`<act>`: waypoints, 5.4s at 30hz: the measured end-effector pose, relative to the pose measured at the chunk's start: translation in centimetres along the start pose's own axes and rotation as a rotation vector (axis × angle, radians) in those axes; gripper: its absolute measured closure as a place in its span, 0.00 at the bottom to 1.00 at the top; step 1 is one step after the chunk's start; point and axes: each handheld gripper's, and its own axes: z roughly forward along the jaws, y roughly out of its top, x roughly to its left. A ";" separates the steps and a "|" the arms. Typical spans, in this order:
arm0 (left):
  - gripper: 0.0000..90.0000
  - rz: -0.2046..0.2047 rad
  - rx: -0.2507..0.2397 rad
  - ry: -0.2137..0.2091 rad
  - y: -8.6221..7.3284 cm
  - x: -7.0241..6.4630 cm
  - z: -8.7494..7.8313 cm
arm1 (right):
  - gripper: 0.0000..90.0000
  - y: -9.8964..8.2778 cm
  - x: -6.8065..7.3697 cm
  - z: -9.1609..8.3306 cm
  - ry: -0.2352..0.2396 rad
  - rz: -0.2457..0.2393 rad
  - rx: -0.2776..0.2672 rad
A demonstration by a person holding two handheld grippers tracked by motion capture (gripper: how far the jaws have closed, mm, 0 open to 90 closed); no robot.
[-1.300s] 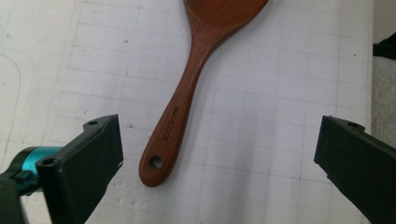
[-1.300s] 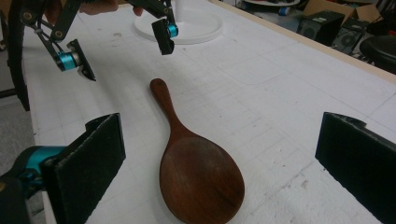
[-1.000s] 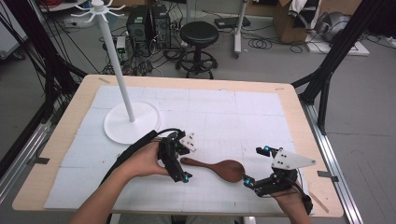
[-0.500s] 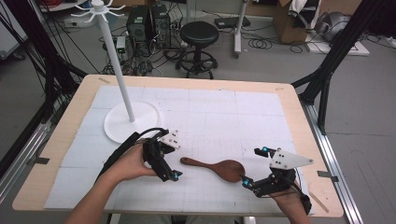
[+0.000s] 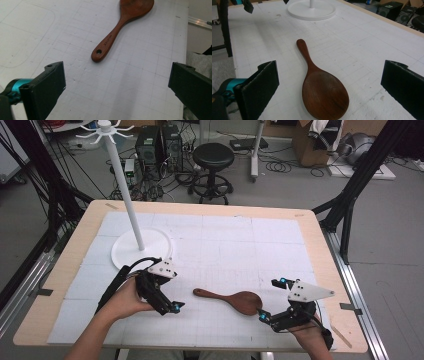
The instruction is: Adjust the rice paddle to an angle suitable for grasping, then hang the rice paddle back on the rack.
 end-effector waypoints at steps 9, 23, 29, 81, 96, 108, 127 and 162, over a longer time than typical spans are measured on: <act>0.02 -0.041 -0.062 0.027 -1.8 0.2 -1.5 | 0.01 -0.1 -0.1 -0.1 -0.009 0.012 -0.001; 0.02 -0.094 -0.151 0.063 -4.1 0.4 -3.7 | 0.01 -0.1 -0.1 -0.1 -0.007 0.018 0.003; 0.02 -0.119 -0.184 0.083 -5.3 0.6 -4.6 | 0.01 0.0 0.0 0.0 0.002 0.005 0.005; 0.02 -0.109 -0.225 0.092 -7.1 1.1 -5.2 | 0.01 -0.4 0.0 -0.5 0.093 -0.001 0.042; 0.02 -0.105 -0.217 0.098 -7.1 1.0 -5.2 | 0.01 -0.4 -1.2 0.6 0.219 -0.021 0.191; 0.02 -0.112 -0.214 0.095 -7.1 0.8 -5.1 | 0.01 0.0 -2.2 0.3 0.292 -0.041 0.285; 0.02 -0.112 -0.207 0.096 -7.1 0.9 -5.0 | 0.01 1.8 -4.0 -3.0 0.243 -0.098 0.388; 0.02 -0.115 -0.194 0.096 -7.1 0.8 -4.9 | 0.01 4.7 -2.3 1.8 0.246 -0.197 0.603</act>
